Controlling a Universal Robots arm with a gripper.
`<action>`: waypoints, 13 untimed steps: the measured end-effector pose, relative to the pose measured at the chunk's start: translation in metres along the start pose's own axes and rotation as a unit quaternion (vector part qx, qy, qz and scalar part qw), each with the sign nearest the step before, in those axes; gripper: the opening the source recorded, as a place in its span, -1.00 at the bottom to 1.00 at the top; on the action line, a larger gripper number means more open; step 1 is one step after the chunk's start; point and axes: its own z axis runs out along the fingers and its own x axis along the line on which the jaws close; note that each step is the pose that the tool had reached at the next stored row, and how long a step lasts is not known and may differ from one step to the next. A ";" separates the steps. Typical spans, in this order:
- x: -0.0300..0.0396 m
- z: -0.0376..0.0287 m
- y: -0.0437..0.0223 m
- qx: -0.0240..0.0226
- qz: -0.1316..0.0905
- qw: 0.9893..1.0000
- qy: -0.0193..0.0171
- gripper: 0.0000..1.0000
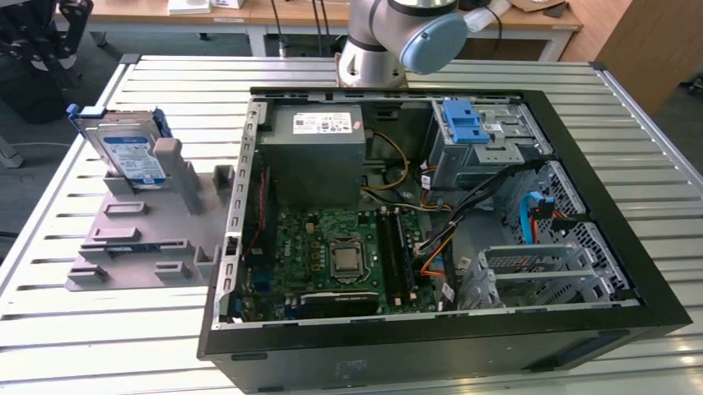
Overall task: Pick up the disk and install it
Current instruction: 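Pick up the disk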
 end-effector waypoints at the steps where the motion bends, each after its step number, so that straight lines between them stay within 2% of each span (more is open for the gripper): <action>1: 0.0000 0.0000 0.0000 0.000 -0.008 1.000 0.000 -0.79; 6: 0.0000 0.0000 0.0000 -0.001 -0.040 0.999 0.000 -0.79; 13: 0.0000 0.0000 0.0000 -0.001 -0.042 0.999 0.000 -0.79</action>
